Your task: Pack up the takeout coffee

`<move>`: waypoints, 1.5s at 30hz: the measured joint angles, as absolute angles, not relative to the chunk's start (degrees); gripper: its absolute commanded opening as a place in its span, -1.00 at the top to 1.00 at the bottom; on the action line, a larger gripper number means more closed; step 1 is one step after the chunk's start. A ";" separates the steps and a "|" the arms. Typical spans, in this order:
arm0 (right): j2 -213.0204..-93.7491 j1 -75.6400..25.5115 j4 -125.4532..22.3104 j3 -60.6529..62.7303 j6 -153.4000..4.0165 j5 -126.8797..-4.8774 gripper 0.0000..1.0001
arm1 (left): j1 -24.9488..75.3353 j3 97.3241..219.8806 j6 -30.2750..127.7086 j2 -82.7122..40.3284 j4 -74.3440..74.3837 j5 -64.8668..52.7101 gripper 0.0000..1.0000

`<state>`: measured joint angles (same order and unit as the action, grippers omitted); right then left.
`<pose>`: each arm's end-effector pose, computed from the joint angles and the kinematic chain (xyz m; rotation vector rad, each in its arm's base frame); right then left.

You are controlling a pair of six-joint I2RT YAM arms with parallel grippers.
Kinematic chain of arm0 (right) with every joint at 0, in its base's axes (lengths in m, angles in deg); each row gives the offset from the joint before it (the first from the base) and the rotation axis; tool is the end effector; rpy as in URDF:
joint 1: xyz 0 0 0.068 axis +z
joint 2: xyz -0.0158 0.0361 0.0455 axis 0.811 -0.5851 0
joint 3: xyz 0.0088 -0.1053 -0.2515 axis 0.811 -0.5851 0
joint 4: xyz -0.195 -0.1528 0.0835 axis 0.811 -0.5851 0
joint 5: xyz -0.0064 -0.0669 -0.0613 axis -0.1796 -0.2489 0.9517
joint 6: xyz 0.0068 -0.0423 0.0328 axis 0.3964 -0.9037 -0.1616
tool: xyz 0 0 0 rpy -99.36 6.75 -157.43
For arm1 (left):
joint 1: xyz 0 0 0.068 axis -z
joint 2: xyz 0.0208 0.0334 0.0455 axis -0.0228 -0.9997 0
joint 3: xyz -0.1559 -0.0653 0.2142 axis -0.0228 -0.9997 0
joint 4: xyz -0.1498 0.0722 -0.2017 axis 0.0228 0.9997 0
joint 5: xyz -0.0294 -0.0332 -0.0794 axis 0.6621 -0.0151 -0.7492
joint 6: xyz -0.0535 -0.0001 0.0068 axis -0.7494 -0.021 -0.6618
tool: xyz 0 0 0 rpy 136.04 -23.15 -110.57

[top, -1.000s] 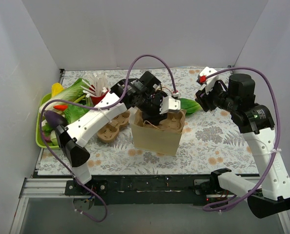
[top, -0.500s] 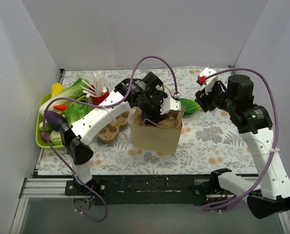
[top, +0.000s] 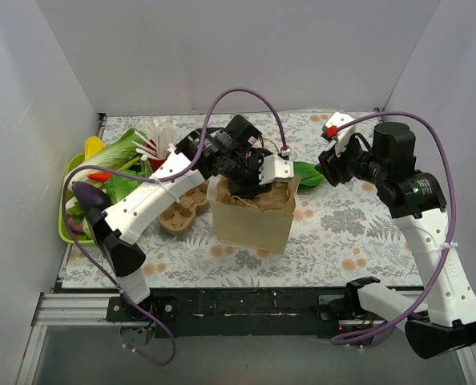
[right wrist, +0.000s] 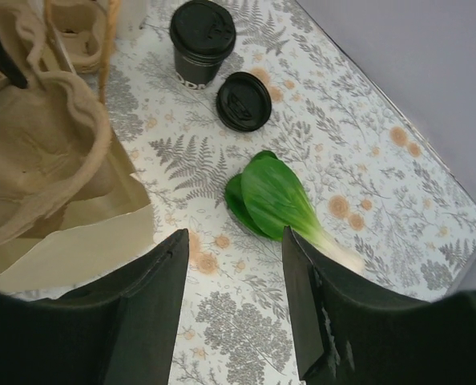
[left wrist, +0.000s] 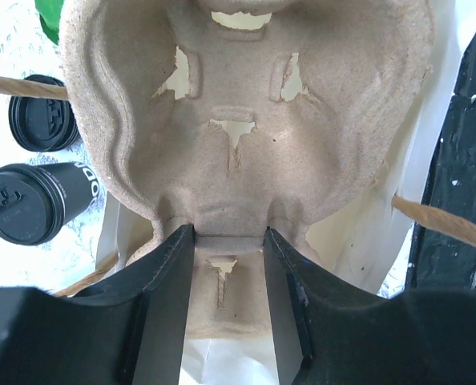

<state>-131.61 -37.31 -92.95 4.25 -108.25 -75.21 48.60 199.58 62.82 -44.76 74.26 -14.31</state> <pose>0.1845 0.0669 0.4378 -0.9000 1.7282 0.1766 0.2122 -0.2678 0.4007 1.2775 2.3434 -0.6616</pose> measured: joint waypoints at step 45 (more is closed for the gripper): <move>-133.32 -37.57 -90.99 -6.26 -91.72 -105.87 -0.53 | 49.35 201.21 52.55 -46.08 78.74 -10.26 1.00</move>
